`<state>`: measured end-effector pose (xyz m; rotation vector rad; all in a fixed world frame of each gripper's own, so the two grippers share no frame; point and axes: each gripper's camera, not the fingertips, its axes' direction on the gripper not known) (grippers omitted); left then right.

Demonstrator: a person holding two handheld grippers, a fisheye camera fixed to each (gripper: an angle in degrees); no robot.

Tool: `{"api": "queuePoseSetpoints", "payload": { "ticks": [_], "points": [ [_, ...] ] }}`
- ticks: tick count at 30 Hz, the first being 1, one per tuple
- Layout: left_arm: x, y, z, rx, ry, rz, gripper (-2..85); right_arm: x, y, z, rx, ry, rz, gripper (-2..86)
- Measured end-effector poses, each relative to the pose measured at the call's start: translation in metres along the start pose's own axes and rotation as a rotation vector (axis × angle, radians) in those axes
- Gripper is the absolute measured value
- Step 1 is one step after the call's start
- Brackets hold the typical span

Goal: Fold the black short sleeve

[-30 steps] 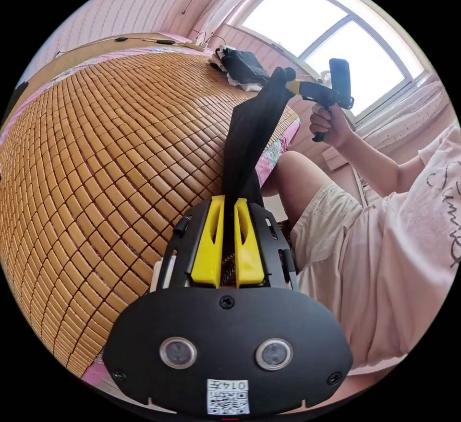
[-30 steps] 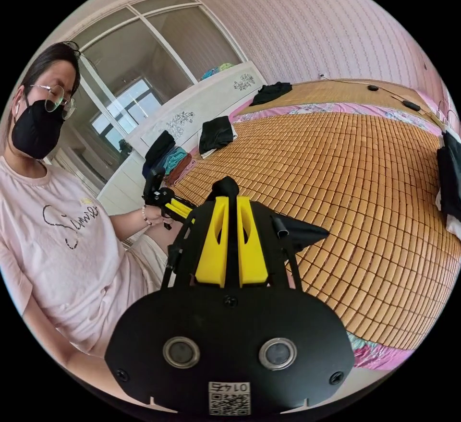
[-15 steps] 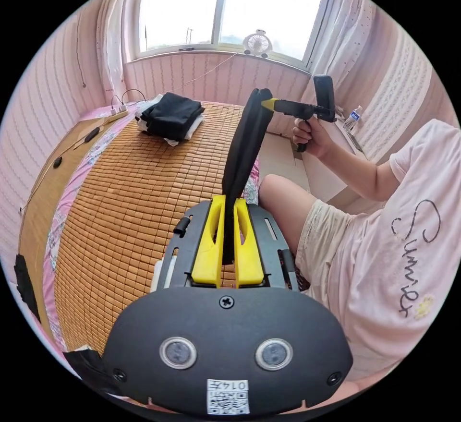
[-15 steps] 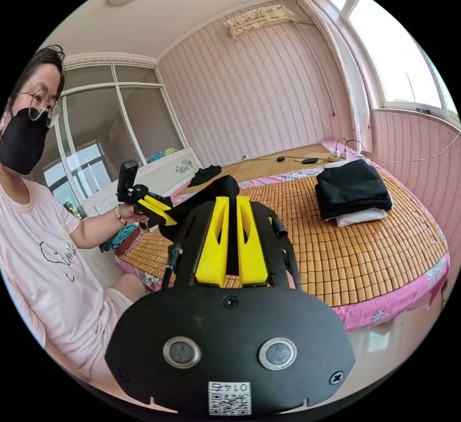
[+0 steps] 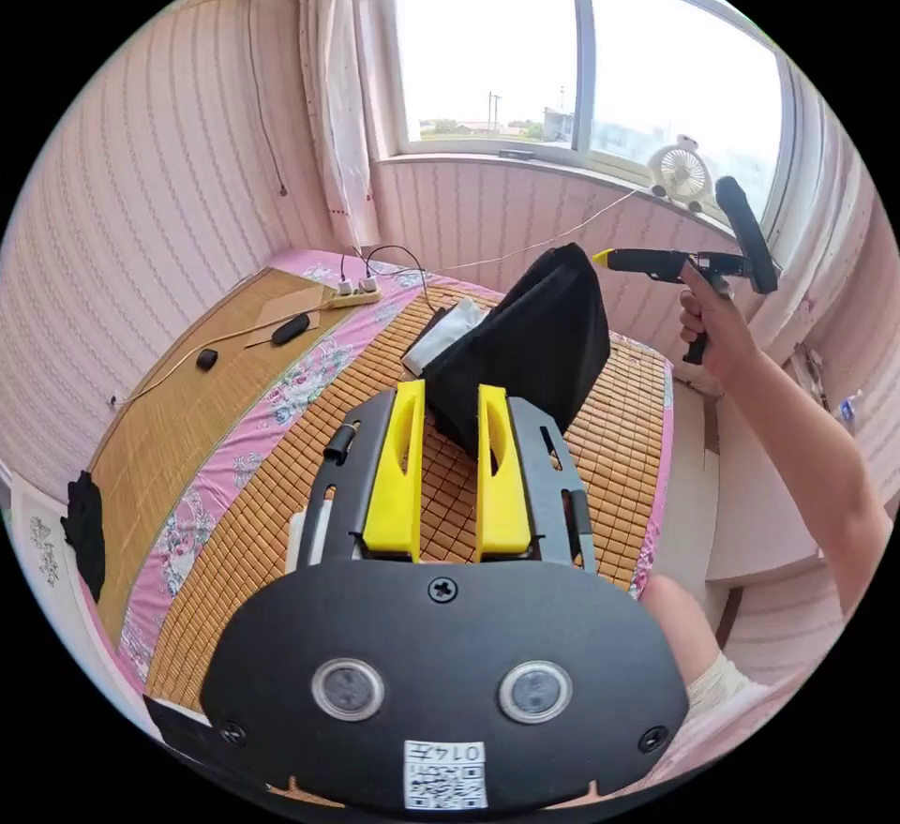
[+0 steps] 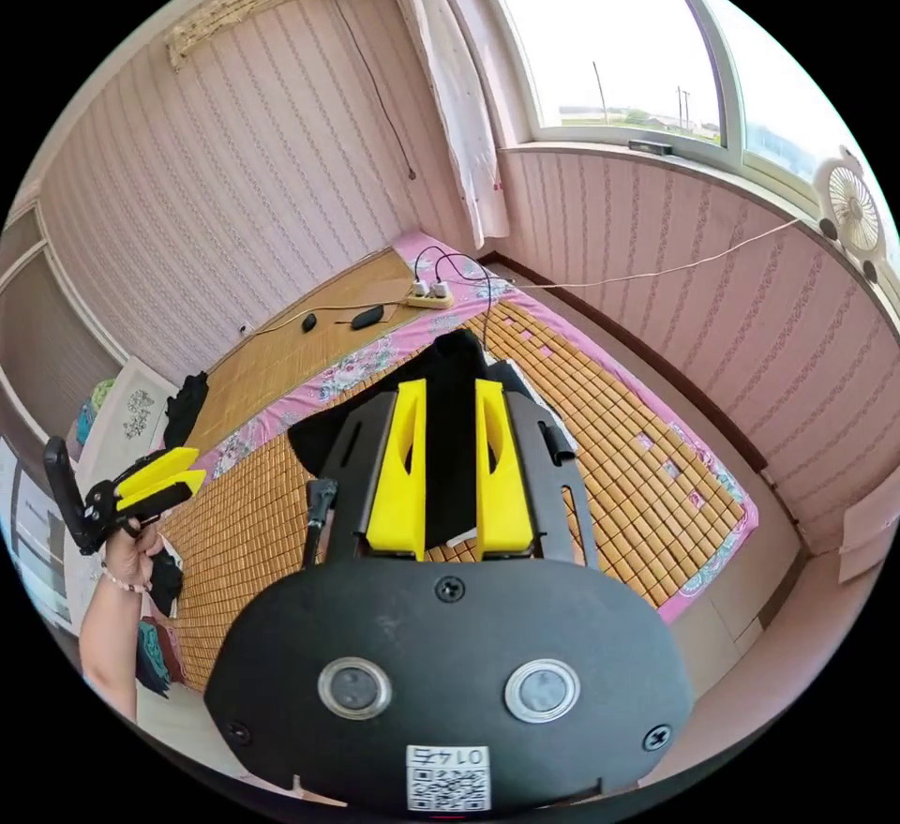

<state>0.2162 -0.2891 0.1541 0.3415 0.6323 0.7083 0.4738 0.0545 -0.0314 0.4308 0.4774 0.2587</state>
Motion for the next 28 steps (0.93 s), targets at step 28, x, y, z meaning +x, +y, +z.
{"api": "queuePoseSetpoints", "payload": {
  "ticks": [28],
  "points": [
    [-0.042,0.710,-0.381,0.149,-0.507,-0.743,7.6,-0.469,0.240,0.027,-0.416,-0.371,-1.086,13.4]
  ]
}}
